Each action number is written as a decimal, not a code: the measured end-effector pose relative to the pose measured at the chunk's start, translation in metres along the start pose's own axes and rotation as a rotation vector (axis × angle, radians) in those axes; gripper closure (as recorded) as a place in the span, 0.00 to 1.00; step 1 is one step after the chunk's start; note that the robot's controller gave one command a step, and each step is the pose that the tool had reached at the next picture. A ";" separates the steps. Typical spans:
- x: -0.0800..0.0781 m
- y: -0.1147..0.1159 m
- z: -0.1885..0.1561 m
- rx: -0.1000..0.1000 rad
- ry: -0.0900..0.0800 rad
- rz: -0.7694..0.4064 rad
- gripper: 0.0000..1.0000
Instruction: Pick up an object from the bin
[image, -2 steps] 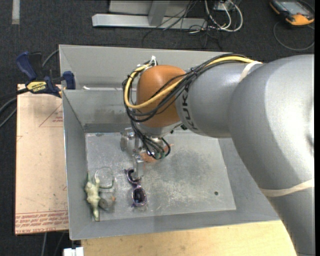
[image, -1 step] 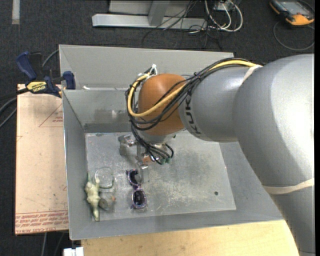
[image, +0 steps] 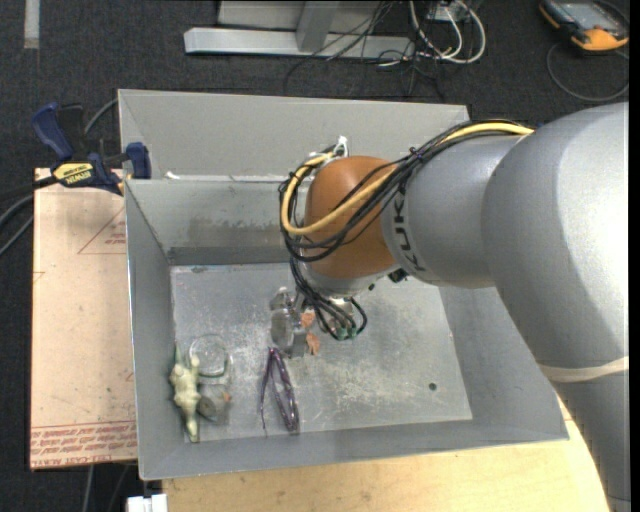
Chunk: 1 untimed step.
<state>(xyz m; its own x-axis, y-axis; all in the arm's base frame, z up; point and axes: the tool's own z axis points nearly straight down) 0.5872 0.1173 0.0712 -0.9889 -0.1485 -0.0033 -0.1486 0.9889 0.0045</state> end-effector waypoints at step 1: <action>0.001 0.000 0.001 0.000 0.003 0.002 0.00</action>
Offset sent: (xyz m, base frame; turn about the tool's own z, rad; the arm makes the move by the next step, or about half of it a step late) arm 0.0000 0.0000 0.0000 0.0000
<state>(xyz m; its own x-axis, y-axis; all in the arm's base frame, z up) 0.5863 0.1168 0.0702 -0.9891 -0.1471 -0.0001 -0.1471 0.9891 0.0042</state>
